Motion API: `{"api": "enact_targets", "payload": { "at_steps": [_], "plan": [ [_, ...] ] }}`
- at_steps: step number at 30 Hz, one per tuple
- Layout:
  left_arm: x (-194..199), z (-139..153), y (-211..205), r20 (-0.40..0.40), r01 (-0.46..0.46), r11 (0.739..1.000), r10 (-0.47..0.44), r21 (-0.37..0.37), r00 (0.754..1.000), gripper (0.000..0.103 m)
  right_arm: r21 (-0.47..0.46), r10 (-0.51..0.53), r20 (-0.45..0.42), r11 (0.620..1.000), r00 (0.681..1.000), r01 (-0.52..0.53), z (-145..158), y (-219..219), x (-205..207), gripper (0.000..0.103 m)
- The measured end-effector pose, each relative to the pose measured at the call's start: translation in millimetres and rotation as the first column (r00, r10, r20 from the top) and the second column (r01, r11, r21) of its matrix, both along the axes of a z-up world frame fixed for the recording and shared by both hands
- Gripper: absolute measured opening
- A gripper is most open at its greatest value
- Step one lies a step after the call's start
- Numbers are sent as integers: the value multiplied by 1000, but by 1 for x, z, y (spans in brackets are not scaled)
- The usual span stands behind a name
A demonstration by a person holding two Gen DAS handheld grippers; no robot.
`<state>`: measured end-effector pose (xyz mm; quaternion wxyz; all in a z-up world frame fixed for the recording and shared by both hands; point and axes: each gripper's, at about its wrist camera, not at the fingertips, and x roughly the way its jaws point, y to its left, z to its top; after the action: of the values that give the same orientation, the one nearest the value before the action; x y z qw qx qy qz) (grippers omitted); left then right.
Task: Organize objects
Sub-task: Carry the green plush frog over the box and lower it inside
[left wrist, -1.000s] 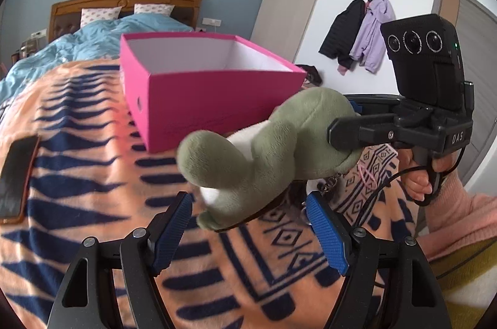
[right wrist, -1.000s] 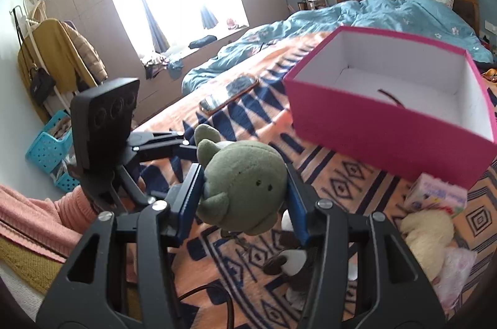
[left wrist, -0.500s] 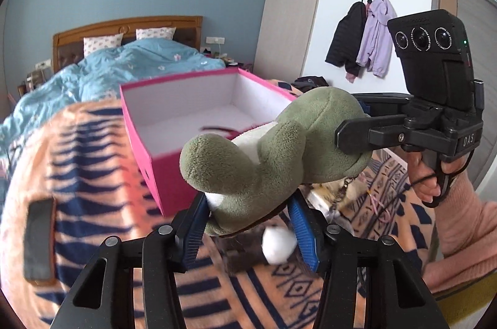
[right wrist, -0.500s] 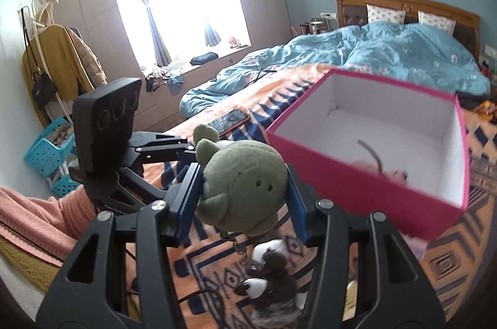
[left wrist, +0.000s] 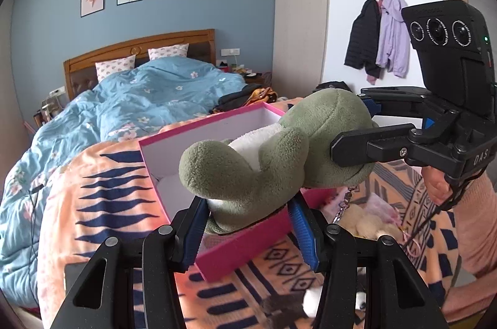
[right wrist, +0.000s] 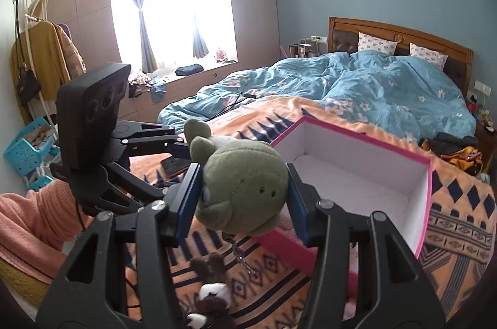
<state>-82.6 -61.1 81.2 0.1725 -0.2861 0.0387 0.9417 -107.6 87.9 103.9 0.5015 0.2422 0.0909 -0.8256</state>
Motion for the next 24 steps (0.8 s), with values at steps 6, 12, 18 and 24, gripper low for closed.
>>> {"api": "enact_targets", "payload": {
  "at_steps": [6,12,18,24],
  "plan": [
    [-26,-4,0,27,-30,999,30,-20,999,52,16,-8,6,1000,1000,8,-7,-5,-23,55],
    [-49,-13,-3,64,-59,997,61,-42,996,52,23,-18,54,1000,998,16,-16,-10,-50,55],
    [-68,-28,-6,111,-84,995,90,-58,990,52,39,-18,103,999,995,14,-31,-17,-71,55],
    [-82,-35,-11,142,-109,992,117,-60,983,52,60,-24,117,998,993,17,-35,-27,-84,55]
  ]
}}
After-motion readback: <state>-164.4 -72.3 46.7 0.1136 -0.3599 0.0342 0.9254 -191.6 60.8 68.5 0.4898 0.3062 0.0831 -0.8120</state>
